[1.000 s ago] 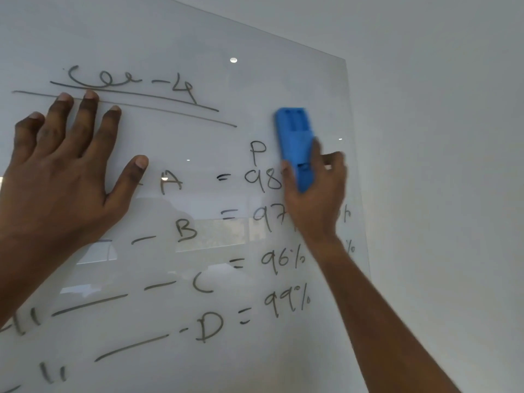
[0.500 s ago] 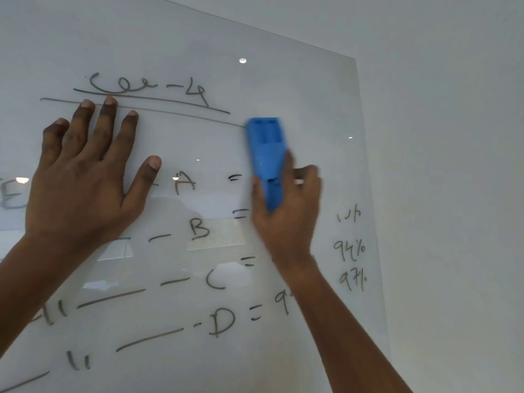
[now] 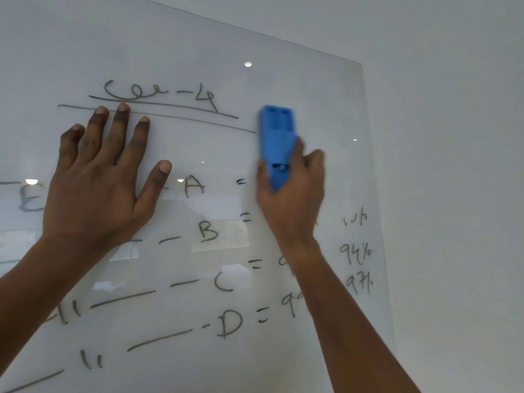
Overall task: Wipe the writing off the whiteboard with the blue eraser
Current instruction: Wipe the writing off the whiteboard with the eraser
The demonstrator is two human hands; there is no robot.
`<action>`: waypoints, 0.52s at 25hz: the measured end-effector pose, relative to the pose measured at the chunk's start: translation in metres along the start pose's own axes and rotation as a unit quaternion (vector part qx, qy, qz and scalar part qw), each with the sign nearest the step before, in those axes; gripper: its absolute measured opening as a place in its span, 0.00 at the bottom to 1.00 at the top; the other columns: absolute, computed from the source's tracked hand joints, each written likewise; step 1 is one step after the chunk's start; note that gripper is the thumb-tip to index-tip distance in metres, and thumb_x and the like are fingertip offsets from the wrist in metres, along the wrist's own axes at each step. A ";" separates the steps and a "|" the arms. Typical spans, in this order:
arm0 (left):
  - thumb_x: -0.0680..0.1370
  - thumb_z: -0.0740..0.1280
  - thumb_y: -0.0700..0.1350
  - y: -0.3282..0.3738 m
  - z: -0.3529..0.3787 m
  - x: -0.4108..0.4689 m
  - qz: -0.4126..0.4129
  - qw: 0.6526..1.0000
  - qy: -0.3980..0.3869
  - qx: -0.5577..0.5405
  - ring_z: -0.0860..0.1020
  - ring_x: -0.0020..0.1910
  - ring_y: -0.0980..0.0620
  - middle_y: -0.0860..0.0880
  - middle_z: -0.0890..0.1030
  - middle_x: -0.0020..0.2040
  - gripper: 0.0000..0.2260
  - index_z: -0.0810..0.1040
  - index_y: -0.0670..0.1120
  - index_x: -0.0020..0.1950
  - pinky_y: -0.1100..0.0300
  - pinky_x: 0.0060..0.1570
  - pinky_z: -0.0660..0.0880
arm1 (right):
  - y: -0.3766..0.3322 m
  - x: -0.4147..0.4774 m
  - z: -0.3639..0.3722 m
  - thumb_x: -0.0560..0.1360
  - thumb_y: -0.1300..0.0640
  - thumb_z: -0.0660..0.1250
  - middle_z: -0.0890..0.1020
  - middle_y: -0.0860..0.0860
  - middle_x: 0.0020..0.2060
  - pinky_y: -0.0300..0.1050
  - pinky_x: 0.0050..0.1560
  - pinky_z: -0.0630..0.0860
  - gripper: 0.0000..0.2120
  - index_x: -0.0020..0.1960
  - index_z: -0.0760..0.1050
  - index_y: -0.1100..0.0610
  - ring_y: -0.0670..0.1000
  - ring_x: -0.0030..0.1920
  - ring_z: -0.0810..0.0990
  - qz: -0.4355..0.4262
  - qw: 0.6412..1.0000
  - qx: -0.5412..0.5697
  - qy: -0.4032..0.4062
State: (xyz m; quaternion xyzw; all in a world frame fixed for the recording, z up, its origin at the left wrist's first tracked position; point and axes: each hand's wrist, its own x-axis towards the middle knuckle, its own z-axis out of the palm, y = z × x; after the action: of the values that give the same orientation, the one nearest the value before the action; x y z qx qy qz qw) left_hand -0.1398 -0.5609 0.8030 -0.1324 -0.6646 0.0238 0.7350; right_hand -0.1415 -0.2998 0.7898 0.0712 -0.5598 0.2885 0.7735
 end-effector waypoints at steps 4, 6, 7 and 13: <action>0.86 0.51 0.62 -0.002 0.001 0.001 0.001 1.000 -0.005 -0.008 0.57 0.85 0.33 0.37 0.60 0.86 0.34 0.61 0.42 0.87 0.36 0.82 0.53 | 0.018 -0.038 -0.019 0.78 0.42 0.68 0.73 0.55 0.50 0.46 0.44 0.75 0.34 0.76 0.69 0.62 0.49 0.46 0.72 -0.142 0.986 -0.017 -0.083; 0.87 0.51 0.62 -0.002 0.001 0.001 0.003 1.000 0.004 -0.007 0.58 0.85 0.32 0.36 0.61 0.85 0.34 0.62 0.41 0.86 0.35 0.81 0.54 | 0.055 -0.024 -0.030 0.79 0.42 0.68 0.71 0.54 0.50 0.49 0.43 0.80 0.33 0.76 0.69 0.60 0.50 0.45 0.73 -0.035 0.998 -0.032 -0.050; 0.87 0.52 0.61 -0.001 0.000 0.000 0.002 1.000 0.006 -0.006 0.59 0.85 0.32 0.36 0.62 0.85 0.34 0.62 0.41 0.86 0.35 0.81 0.55 | 0.070 -0.011 -0.033 0.78 0.43 0.70 0.70 0.53 0.49 0.51 0.42 0.82 0.32 0.74 0.70 0.61 0.50 0.44 0.72 0.038 0.998 -0.037 -0.019; 0.86 0.51 0.63 -0.003 0.002 0.002 -0.002 1.000 -0.002 -0.031 0.50 0.86 0.43 0.39 0.59 0.87 0.34 0.60 0.43 0.87 0.40 0.83 0.49 | 0.050 -0.015 -0.027 0.79 0.43 0.69 0.69 0.53 0.51 0.30 0.44 0.75 0.34 0.76 0.69 0.63 0.47 0.46 0.70 -0.024 0.998 0.031 -0.053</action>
State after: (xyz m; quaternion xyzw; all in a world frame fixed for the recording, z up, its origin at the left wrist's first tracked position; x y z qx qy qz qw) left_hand -0.1420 -0.5636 0.8056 -0.1536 -0.6664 0.0022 0.7296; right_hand -0.1481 -0.2525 0.7556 0.1232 -0.5892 0.2830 0.7467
